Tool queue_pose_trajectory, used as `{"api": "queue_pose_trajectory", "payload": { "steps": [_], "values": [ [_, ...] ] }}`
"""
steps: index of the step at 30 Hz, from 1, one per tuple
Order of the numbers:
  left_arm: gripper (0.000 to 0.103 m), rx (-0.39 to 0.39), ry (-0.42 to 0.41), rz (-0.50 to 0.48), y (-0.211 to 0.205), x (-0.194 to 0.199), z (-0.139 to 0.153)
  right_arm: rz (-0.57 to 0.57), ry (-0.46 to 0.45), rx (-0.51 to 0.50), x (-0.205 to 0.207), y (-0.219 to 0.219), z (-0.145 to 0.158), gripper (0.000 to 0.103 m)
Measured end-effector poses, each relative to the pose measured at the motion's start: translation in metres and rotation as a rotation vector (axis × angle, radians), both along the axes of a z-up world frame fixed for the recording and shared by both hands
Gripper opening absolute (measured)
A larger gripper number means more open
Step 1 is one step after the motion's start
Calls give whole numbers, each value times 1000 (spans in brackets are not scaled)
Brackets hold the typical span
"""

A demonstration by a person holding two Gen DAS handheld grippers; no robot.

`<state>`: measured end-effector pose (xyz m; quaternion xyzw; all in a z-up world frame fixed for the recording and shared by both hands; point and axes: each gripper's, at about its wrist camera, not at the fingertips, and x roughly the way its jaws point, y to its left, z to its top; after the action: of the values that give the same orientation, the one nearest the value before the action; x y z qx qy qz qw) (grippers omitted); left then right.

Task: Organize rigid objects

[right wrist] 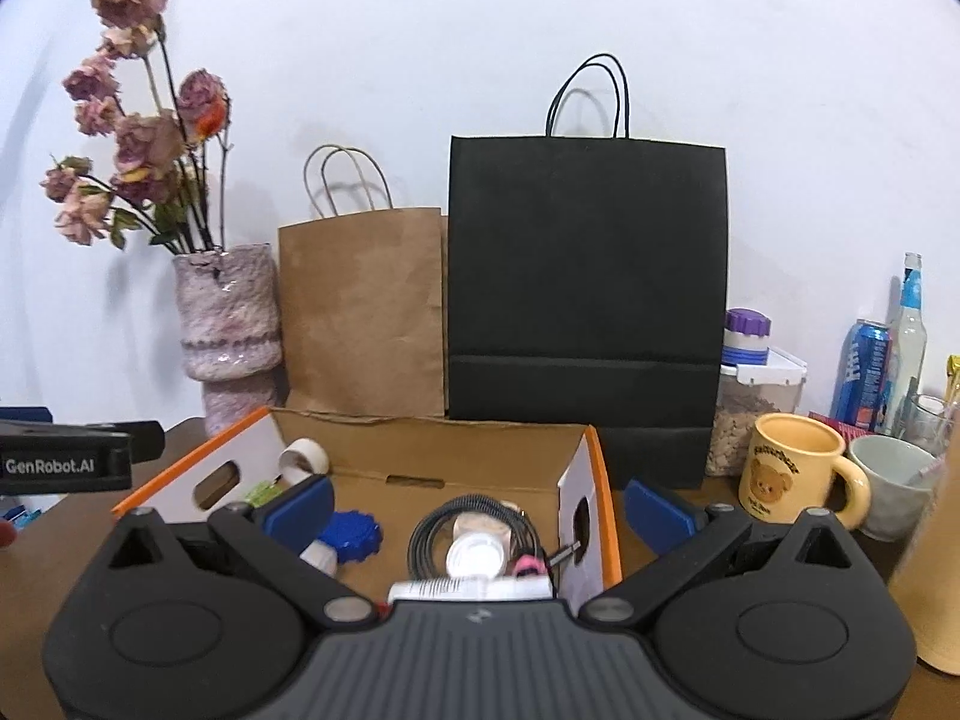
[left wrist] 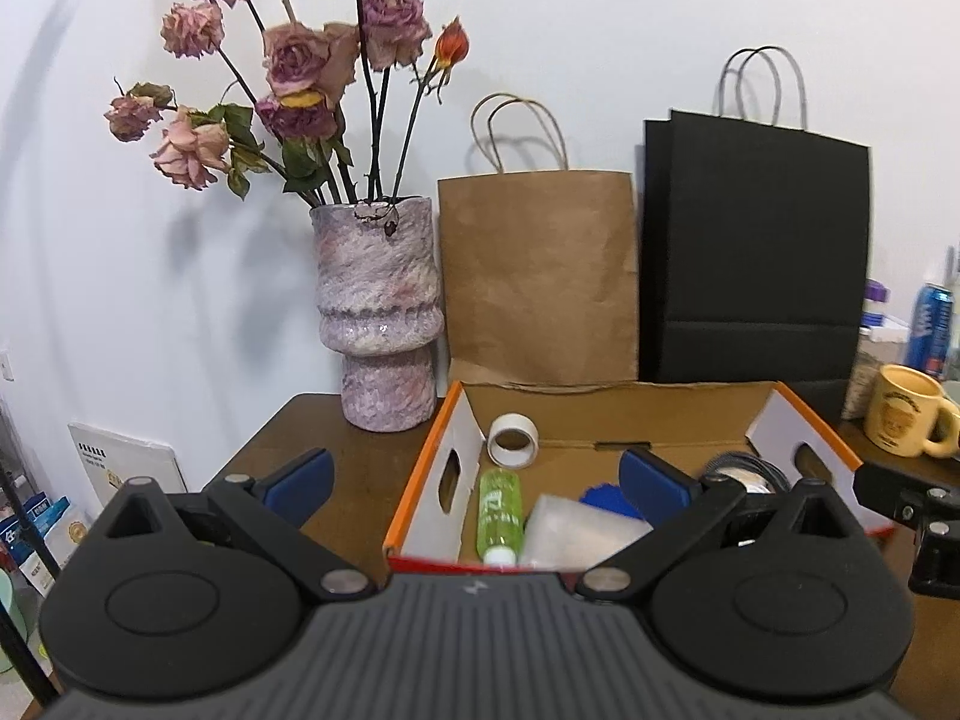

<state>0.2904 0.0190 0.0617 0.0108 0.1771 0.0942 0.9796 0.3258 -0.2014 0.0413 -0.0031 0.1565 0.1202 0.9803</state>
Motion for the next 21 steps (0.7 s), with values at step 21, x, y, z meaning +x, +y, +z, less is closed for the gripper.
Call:
{"api": "queue_pose_trajectory", "payload": {
  "steps": [21],
  "values": [
    [103,-23,60,-48,-7,-171,-1,16,55,-51,-174,-30,1,103]
  ]
}}
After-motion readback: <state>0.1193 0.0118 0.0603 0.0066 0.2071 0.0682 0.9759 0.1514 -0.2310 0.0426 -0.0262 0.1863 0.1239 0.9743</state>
